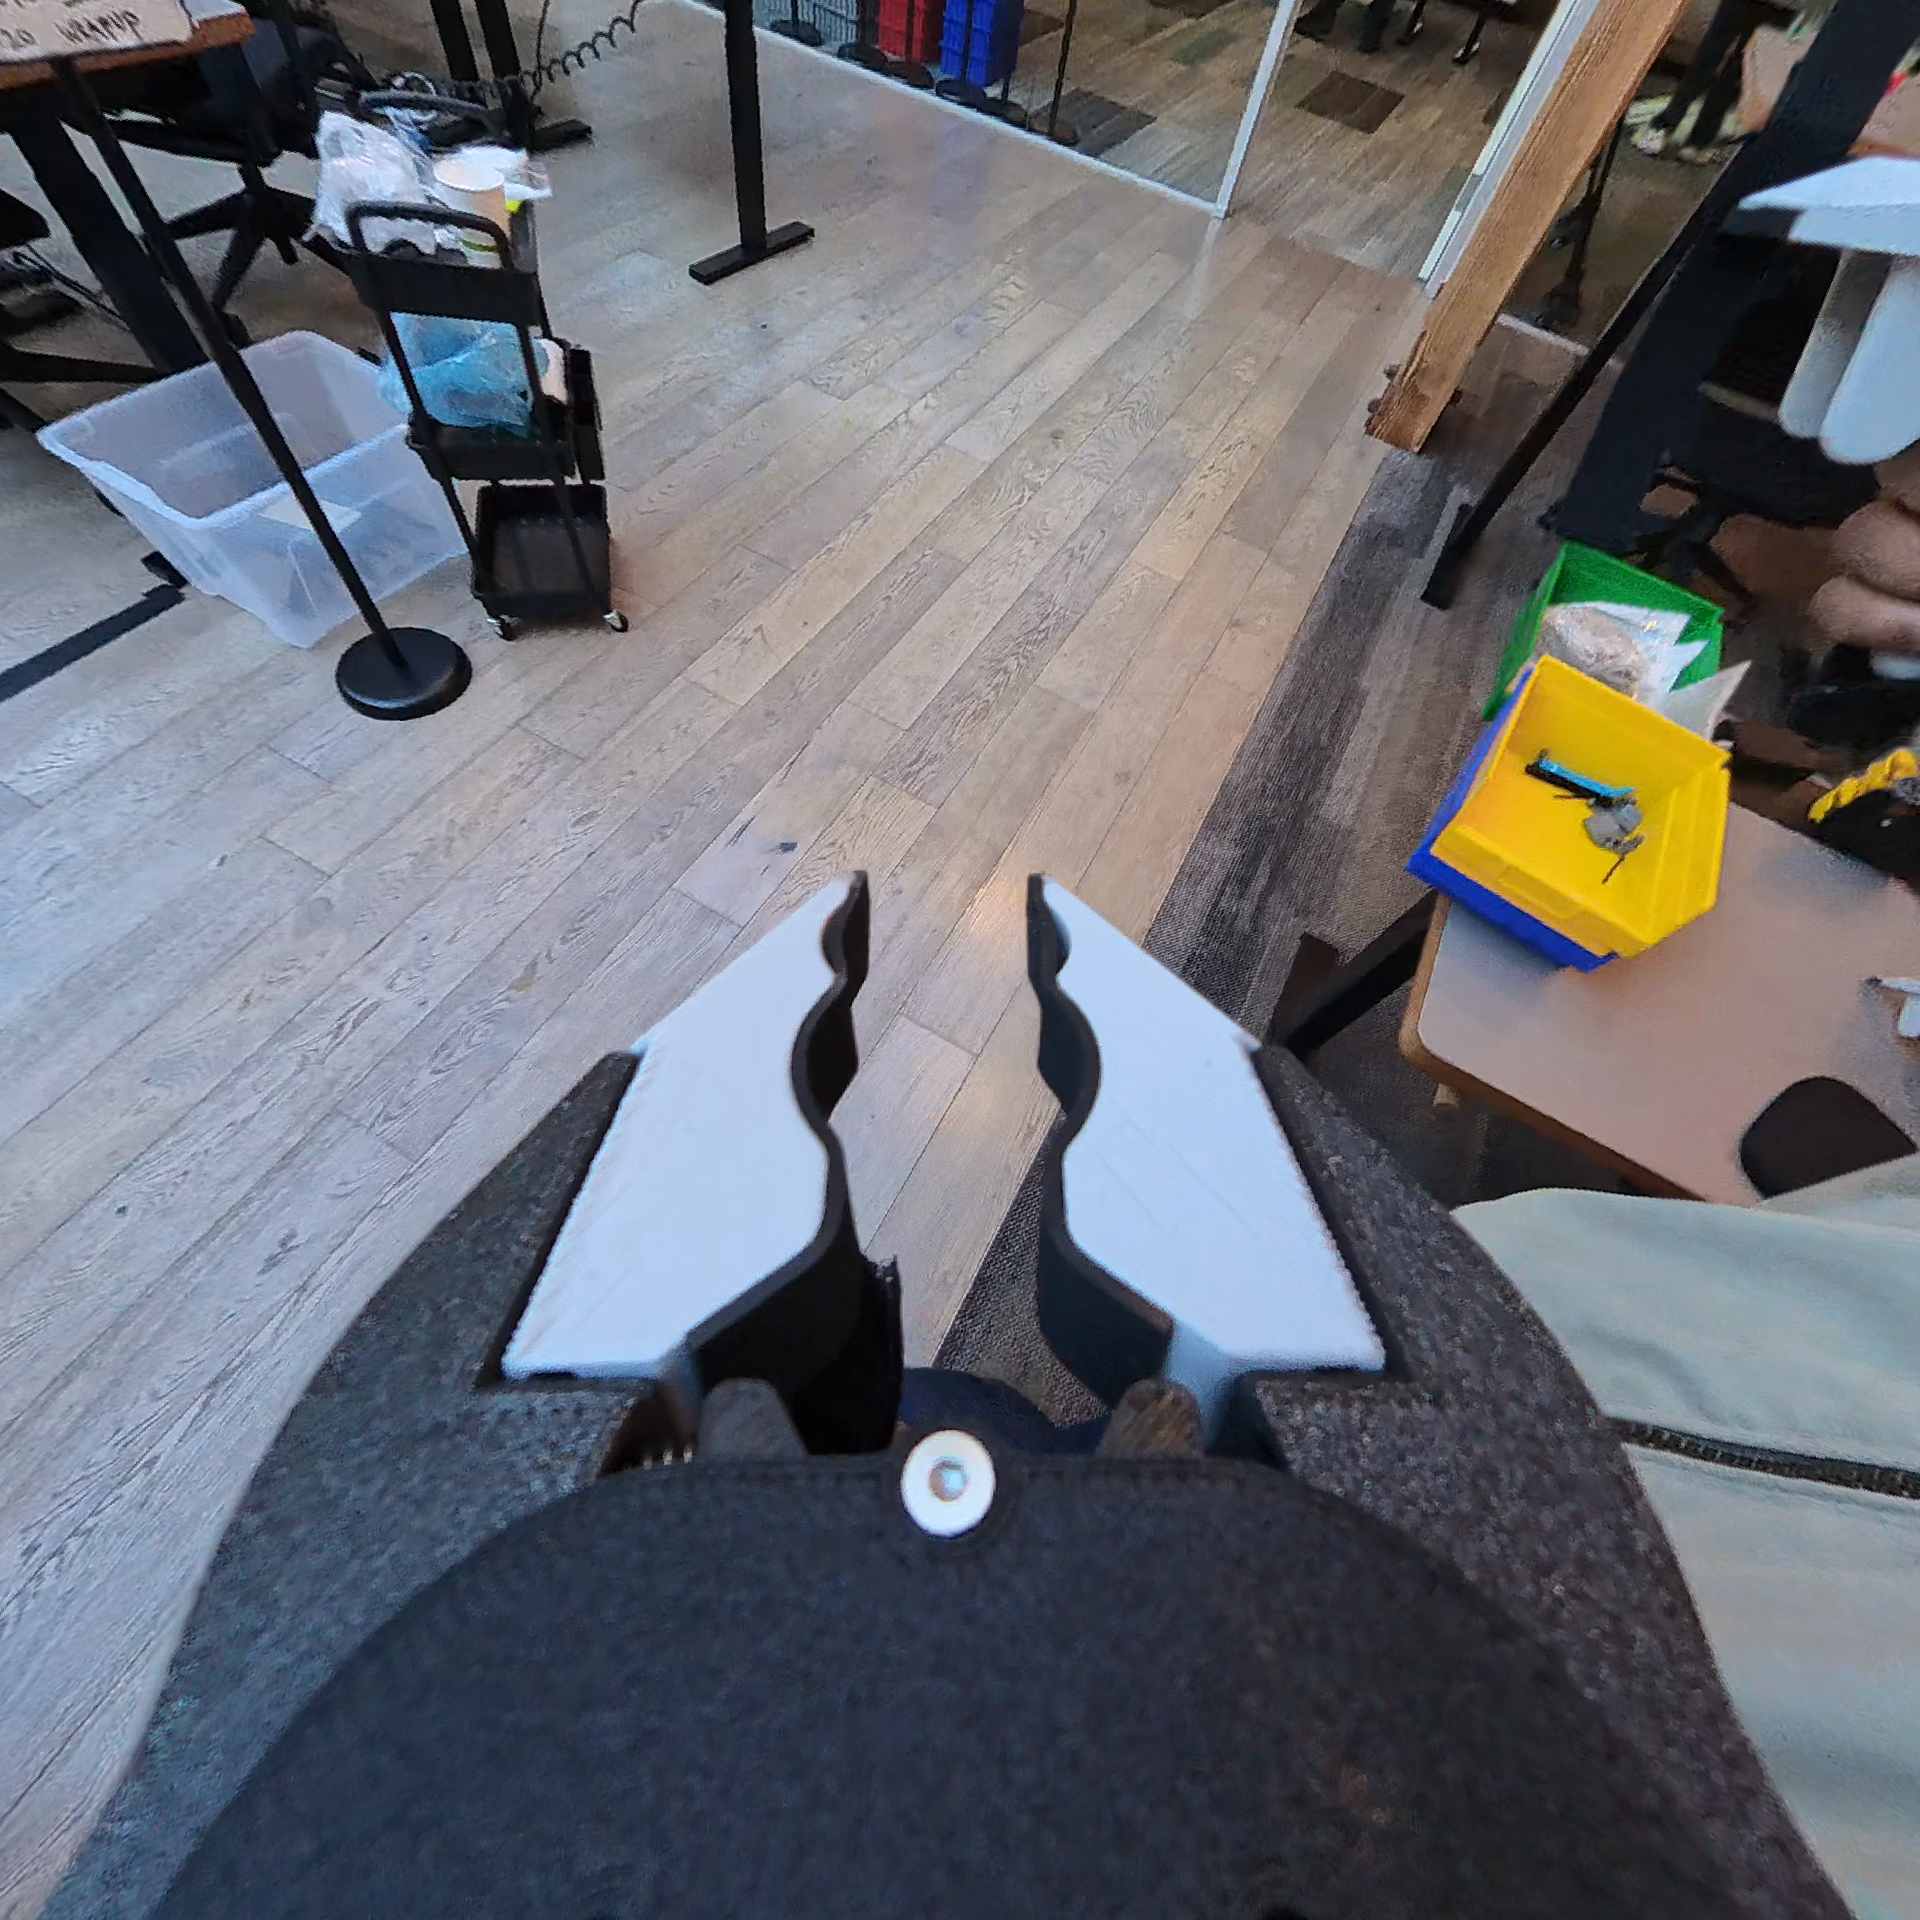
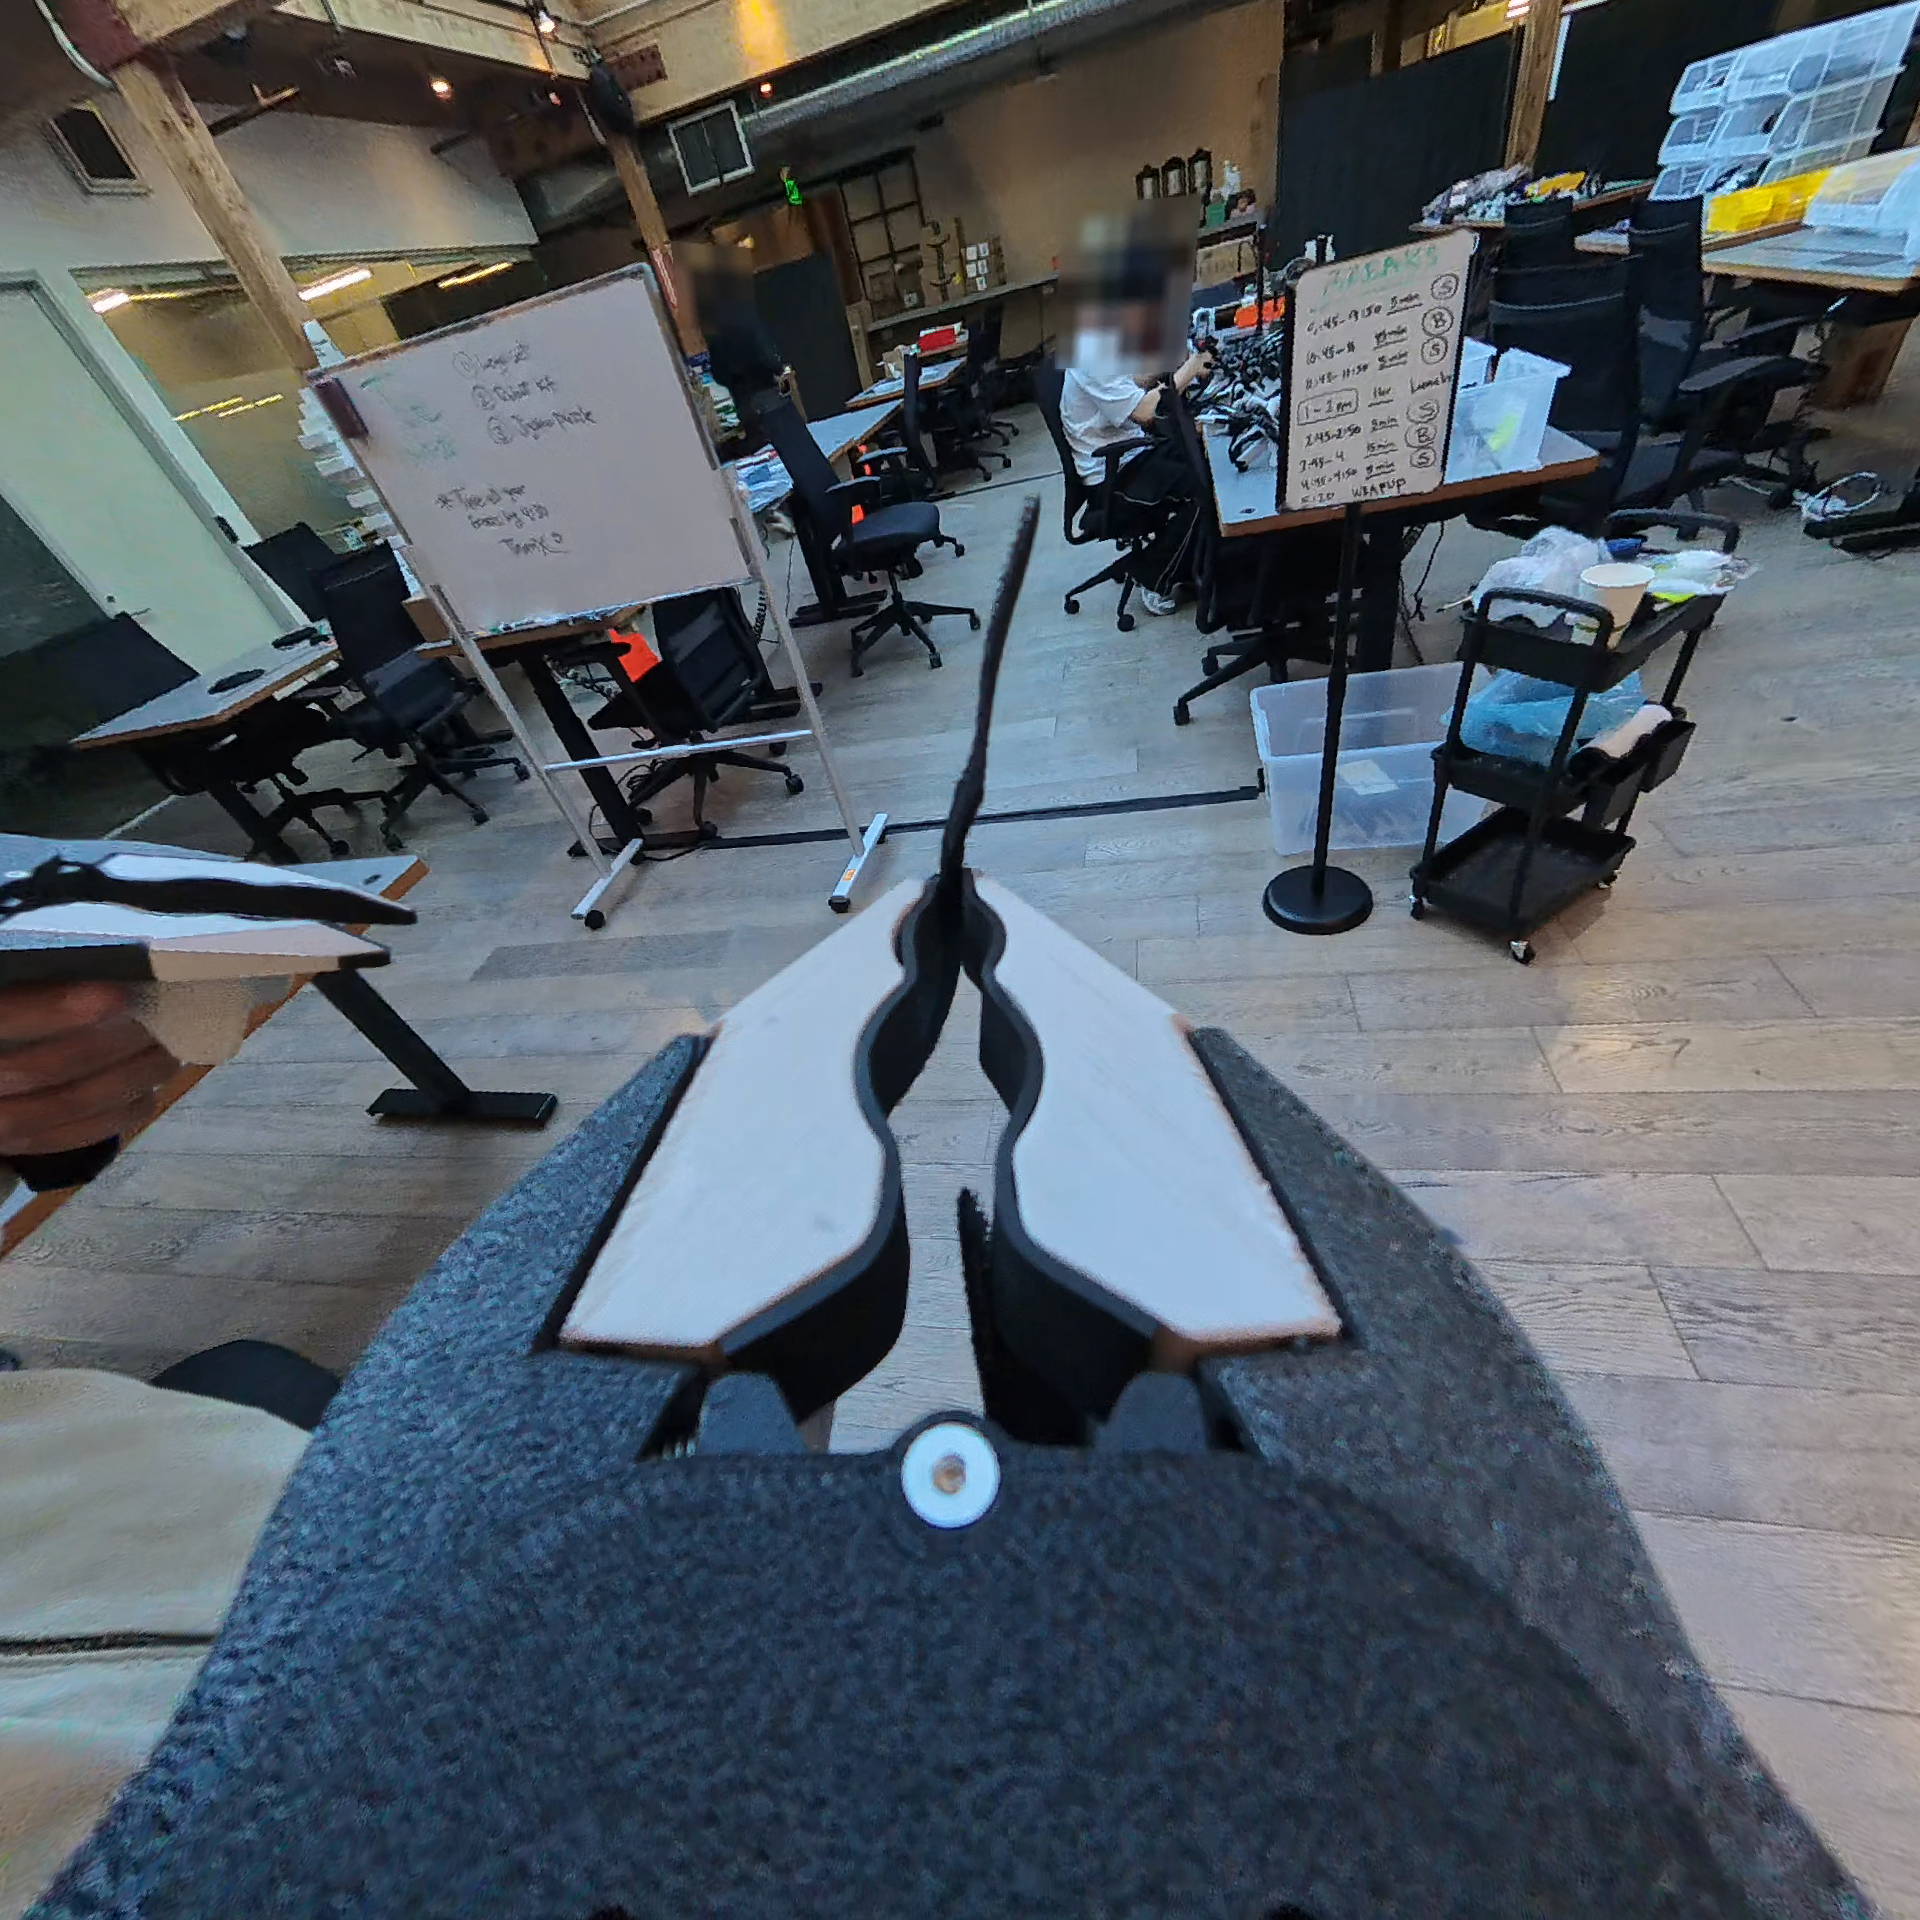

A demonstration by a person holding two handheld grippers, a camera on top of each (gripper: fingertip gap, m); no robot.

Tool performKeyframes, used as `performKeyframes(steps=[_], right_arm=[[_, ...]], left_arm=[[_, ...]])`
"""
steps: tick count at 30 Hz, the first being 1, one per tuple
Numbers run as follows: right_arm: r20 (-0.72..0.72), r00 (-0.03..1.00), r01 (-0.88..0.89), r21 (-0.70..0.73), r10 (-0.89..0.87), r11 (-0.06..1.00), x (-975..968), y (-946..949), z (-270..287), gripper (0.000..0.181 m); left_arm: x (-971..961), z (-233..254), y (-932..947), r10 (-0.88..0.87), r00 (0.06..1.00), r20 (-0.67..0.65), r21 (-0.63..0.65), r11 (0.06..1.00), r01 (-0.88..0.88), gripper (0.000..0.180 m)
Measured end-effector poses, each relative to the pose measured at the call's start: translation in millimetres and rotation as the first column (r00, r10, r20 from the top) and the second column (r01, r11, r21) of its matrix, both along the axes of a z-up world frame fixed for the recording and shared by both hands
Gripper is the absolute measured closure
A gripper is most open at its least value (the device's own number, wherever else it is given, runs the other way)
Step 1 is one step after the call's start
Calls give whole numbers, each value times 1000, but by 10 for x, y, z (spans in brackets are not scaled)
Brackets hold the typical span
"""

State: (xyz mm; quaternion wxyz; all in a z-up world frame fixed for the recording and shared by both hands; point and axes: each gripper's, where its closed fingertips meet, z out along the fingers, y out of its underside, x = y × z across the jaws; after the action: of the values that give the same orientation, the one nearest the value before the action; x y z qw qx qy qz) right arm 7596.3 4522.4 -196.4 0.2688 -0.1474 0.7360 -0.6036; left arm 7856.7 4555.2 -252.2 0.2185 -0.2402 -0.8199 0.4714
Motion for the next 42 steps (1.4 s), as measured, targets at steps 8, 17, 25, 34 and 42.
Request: performKeyframes(steps=[8, 17, 25, 34, 42], right_arm=[[10, 998, 54, 82, -55, 995, 102, -1858, -482, 179], [-51, 995, -82, 103, 88, 991, 926, -4251, -366, 180], [-77, 918, -373, 162, 389, 913, 2090, -6067, -536, 180], [-58, 753, -646, 120, 655, 754, 3456, -7939, -464, 180], [-75, 491, -864, 89, 868, 496, 5256, -8472, -411, 179]], left_arm=[[-186, -180, -2092, -95, 995, -11, -11, 995, 95, 150], [542, 27, -4326, 26, 997, -67, 4, 1000, -26, 150], [1753, -87, -5372, 376, 923, -81, 56, 926, -373, 150], [2622, 78, -6437, 645, 750, -144, 89, 764, -640, 150], [3597, -61, -6529, 831, 536, -150, 154, 555, -817, 150]])
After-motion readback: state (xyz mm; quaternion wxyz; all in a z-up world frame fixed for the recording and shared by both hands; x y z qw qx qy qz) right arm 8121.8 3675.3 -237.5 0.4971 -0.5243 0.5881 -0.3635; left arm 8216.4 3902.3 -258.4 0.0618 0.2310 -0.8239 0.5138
